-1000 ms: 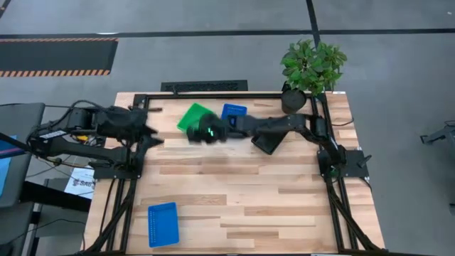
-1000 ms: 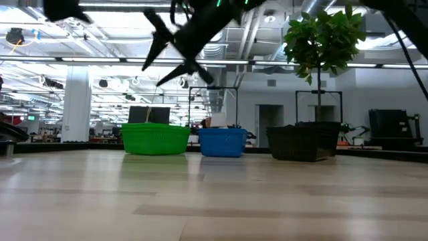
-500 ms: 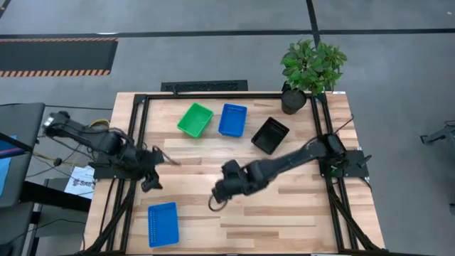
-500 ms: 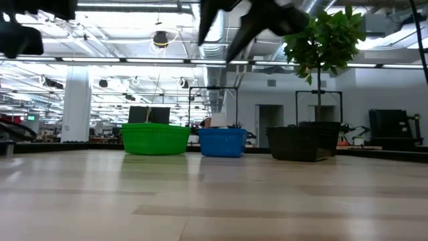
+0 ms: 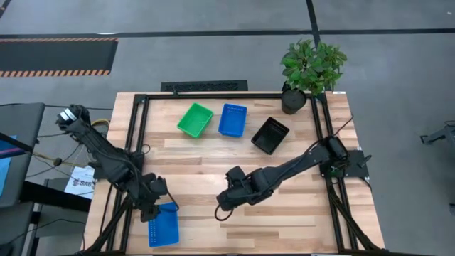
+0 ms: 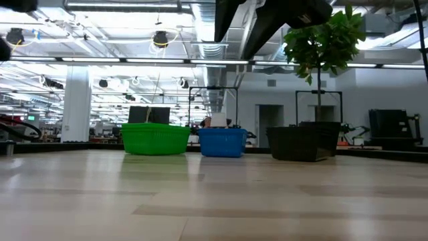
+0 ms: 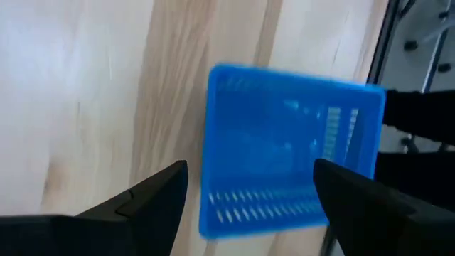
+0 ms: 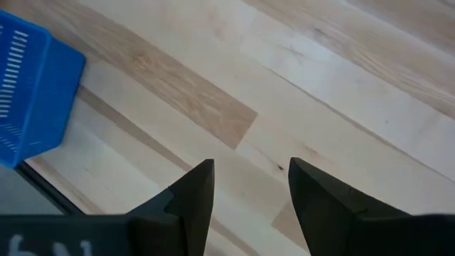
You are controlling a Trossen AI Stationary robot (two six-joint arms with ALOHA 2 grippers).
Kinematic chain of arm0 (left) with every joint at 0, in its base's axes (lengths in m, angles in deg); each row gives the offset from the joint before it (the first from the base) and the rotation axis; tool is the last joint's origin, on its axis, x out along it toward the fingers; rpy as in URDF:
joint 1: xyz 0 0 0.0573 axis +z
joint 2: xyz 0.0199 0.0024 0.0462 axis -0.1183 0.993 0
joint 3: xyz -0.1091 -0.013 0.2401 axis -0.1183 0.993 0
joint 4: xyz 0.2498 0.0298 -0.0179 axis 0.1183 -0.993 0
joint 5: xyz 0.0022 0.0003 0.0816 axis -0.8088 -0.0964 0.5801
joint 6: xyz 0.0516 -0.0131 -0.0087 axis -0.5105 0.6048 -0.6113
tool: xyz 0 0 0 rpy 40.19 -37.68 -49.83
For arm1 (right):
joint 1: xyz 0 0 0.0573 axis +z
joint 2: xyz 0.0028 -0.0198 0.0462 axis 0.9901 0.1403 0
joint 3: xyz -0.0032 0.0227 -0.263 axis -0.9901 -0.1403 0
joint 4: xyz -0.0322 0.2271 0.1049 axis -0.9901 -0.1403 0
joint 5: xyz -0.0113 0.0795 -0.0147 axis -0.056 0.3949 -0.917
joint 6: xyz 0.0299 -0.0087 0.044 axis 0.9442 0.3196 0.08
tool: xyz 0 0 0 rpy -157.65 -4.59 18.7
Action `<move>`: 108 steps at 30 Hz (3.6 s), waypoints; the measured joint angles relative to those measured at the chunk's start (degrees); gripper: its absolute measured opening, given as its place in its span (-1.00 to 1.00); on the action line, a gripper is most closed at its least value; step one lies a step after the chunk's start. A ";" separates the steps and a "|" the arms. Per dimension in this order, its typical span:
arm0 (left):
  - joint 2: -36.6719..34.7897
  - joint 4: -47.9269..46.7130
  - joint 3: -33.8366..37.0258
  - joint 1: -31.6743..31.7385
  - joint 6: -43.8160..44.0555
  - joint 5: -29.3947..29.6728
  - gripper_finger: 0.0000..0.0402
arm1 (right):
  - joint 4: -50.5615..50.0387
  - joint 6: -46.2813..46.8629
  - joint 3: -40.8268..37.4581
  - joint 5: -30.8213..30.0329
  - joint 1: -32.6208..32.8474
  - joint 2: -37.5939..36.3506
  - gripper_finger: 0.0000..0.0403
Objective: Stack baskets by color
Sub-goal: Stack the blue bin on the stacked blue bins
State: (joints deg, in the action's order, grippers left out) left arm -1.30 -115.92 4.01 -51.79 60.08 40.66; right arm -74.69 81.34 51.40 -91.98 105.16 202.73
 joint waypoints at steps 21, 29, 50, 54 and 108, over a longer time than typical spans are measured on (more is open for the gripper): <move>10.22 7.42 7.00 0.09 -12.56 2.37 0.40 | -0.16 -3.09 0.00 3.02 0.02 0.00 -0.08; 16.90 9.05 7.08 0.09 -11.26 2.94 -0.38 | -1.81 -4.40 0.00 3.13 0.49 0.00 -0.14; 15.88 22.55 2.80 27.89 -28.51 7.26 -1.00 | -0.27 -0.02 -0.02 -2.43 1.74 0.00 -0.13; 15.85 24.12 0.96 31.62 -31.03 6.05 -1.00 | 4.47 -3.68 -0.02 -4.47 -0.86 0.62 -0.08; 15.57 6.77 -22.73 34.40 -53.86 -3.95 0.32 | -4.71 -15.10 -0.11 -1.58 -6.46 3.48 -0.98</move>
State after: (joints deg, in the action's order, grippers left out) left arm 14.26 -109.15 -18.72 -17.39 6.21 36.70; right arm -79.41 66.24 51.29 -93.56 98.70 206.20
